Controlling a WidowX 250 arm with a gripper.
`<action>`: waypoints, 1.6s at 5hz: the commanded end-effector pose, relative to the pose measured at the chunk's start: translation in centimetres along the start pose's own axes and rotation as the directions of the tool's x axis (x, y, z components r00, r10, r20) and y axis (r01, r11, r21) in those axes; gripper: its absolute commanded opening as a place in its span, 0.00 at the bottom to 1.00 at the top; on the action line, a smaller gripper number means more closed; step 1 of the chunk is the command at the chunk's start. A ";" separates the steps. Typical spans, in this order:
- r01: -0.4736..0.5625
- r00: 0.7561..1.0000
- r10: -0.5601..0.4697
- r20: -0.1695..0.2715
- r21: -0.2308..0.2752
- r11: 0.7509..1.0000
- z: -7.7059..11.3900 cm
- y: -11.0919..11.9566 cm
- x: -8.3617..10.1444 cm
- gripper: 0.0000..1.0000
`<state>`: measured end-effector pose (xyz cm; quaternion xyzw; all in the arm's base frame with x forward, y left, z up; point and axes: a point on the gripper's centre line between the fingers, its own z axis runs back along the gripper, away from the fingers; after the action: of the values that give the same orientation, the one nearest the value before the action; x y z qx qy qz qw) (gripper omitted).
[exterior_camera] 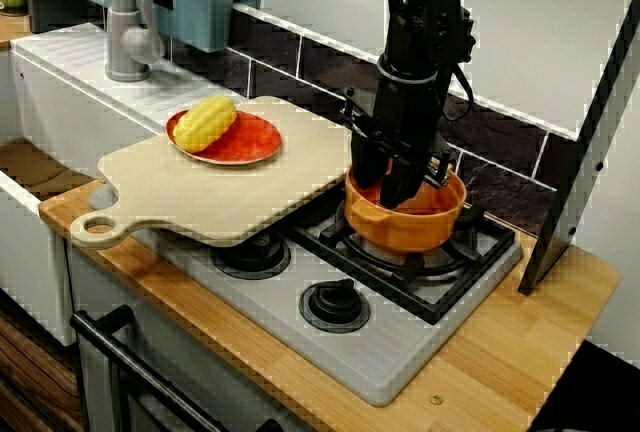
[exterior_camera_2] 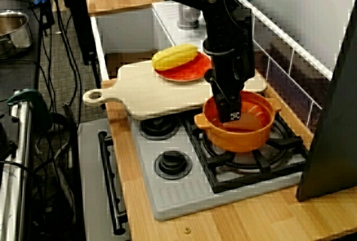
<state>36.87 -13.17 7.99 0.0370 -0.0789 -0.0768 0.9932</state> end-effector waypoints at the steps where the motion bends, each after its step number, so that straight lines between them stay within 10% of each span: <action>1: 0.004 0.999 -0.003 0.045 -0.011 1.000 1.9 0.2 -0.3 0.00; 3: -0.002 0.998 0.004 0.062 -0.020 1.000 2.8 0.4 -0.6 0.00; 4: -0.008 0.998 0.010 0.059 -0.020 1.000 2.9 0.5 -0.6 1.00; 8: -0.023 0.997 0.027 0.067 -0.049 0.999 4.4 1.0 -0.2 1.00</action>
<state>36.07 -12.81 8.79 0.0223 -0.0631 -0.0707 0.9952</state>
